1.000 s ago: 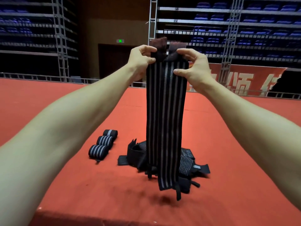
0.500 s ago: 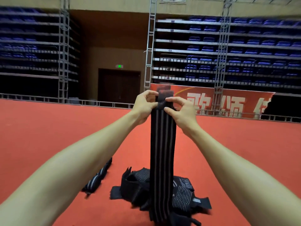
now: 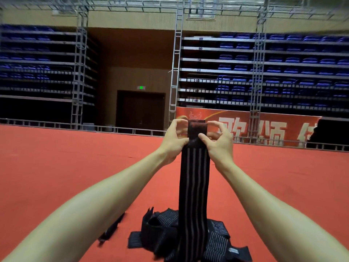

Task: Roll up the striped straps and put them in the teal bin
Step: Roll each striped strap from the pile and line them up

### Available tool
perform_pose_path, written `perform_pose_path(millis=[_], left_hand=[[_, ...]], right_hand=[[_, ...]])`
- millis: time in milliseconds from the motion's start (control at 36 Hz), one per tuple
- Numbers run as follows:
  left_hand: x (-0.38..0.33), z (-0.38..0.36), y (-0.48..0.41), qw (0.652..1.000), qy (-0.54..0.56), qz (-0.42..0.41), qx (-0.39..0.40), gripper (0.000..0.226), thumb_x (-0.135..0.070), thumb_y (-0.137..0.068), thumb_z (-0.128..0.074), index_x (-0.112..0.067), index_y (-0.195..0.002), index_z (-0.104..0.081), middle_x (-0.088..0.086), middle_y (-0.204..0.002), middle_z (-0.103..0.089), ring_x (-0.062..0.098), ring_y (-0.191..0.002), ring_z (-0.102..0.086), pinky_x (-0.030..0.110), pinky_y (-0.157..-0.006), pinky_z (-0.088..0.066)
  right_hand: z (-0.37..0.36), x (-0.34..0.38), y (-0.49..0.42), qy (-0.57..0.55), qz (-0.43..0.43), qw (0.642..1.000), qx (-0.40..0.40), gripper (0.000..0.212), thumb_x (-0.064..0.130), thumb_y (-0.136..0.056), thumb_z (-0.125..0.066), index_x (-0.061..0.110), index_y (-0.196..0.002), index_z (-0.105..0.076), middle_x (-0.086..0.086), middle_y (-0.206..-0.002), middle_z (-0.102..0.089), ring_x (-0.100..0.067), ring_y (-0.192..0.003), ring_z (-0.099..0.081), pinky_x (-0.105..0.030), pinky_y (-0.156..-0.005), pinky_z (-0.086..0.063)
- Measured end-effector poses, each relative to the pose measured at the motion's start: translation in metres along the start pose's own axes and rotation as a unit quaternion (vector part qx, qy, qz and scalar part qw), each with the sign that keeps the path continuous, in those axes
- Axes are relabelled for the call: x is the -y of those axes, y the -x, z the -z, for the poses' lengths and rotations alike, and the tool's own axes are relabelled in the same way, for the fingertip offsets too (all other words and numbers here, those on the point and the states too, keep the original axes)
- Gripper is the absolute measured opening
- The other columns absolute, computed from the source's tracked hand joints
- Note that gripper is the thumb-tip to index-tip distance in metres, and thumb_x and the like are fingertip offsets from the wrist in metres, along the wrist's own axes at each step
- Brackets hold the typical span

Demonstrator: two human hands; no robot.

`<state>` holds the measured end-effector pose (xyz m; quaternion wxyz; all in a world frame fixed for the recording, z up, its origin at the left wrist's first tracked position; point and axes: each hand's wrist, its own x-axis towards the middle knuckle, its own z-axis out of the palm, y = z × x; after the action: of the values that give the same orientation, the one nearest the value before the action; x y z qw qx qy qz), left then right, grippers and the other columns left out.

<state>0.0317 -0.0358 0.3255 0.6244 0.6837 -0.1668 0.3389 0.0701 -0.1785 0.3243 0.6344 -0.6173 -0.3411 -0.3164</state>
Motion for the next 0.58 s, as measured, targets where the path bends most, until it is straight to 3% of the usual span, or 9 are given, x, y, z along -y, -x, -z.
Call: perform_pose_path(millis=[139, 306, 444, 500, 583], left_hand=[[-0.004, -0.002, 0.002, 1.000, -0.016, -0.004, 0.017, 0.046, 0.019, -0.083, -0.059, -0.017, -0.109, -0.047, 0.018, -0.123, -0.059, 0.014, -0.079, -0.059, 0.017, -0.056, -0.048], [-0.003, -0.010, 0.006, 1.000, -0.016, 0.015, 0.018, 0.038, 0.021, -0.089, -0.043, -0.016, -0.094, -0.043, 0.003, -0.092, -0.060, 0.007, -0.060, -0.054, 0.016, -0.049, -0.042], [-0.005, -0.011, 0.005, 0.999, 0.016, 0.033, -0.008, 0.010, -0.010, -0.099, -0.055, -0.018, -0.098, -0.049, 0.017, -0.106, -0.061, 0.025, -0.091, -0.061, 0.032, -0.072, -0.051], [-0.007, -0.011, 0.003, 1.000, -0.006, 0.018, -0.015, 0.023, -0.013, -0.090, -0.069, -0.020, -0.105, -0.052, 0.016, -0.111, -0.066, 0.025, -0.096, -0.064, 0.035, -0.079, -0.053], [-0.011, -0.009, 0.000, 0.999, -0.039, -0.003, -0.032, 0.037, -0.002, -0.086, -0.071, -0.018, -0.114, -0.054, 0.010, -0.095, -0.066, 0.017, -0.082, -0.065, 0.027, -0.071, -0.052]], right_hand=[[0.000, 0.002, -0.001, -0.026, -0.014, 0.999, -0.024, 0.031, 0.000, -0.076, -0.078, 0.021, -0.094, -0.066, 0.010, -0.091, -0.070, -0.011, -0.083, -0.071, -0.034, -0.079, -0.060], [-0.002, 0.000, 0.002, -0.107, -0.070, 0.989, -0.071, 0.037, -0.004, -0.074, -0.079, 0.022, -0.094, -0.063, -0.005, -0.095, -0.072, -0.018, -0.089, -0.072, -0.027, -0.082, -0.058], [-0.001, 0.001, 0.006, -0.113, -0.071, 0.988, -0.075, 0.037, -0.006, -0.072, -0.079, 0.018, -0.096, -0.064, 0.001, -0.087, -0.068, 0.002, -0.075, -0.067, -0.016, -0.070, -0.054], [-0.002, -0.001, 0.006, -0.102, -0.066, 0.989, -0.080, 0.038, -0.003, -0.070, -0.082, 0.022, -0.093, -0.065, 0.001, -0.089, -0.069, -0.004, -0.080, -0.068, -0.020, -0.073, -0.055], [-0.004, 0.000, 0.007, -0.110, -0.066, 0.989, -0.073, 0.038, -0.004, -0.070, -0.082, 0.019, -0.095, -0.064, -0.004, -0.092, -0.069, 0.001, -0.072, -0.065, -0.015, -0.067, -0.052]])
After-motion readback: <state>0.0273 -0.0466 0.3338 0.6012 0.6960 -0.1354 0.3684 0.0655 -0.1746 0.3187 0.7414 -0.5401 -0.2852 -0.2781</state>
